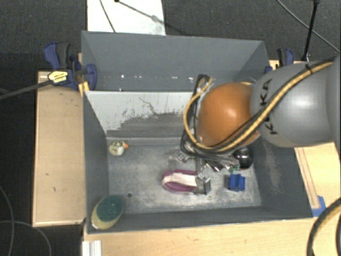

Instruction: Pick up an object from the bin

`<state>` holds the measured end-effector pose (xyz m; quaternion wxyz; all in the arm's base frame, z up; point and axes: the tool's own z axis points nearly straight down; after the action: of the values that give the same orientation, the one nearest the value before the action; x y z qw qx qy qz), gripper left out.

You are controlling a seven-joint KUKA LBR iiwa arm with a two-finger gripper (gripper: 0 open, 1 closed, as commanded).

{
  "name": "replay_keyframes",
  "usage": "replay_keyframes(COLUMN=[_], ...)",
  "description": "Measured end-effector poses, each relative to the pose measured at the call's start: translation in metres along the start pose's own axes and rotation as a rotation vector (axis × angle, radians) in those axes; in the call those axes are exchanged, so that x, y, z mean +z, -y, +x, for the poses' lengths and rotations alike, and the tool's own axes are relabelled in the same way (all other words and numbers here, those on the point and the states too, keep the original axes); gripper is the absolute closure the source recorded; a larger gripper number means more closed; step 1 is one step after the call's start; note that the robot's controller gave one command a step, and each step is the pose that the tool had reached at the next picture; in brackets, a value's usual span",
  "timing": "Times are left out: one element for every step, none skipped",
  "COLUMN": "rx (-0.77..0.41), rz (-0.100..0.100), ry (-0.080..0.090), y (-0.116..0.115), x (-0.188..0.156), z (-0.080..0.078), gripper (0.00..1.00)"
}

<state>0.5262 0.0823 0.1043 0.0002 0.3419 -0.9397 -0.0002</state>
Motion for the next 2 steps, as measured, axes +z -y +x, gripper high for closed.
replay_keyframes(rx=[0.451, 0.7], rz=[0.0, 0.0], ry=[-0.003, -0.001], y=[0.001, -0.013], x=[0.033, 0.034], z=[0.003, 0.023], gripper=[0.0, 0.0])
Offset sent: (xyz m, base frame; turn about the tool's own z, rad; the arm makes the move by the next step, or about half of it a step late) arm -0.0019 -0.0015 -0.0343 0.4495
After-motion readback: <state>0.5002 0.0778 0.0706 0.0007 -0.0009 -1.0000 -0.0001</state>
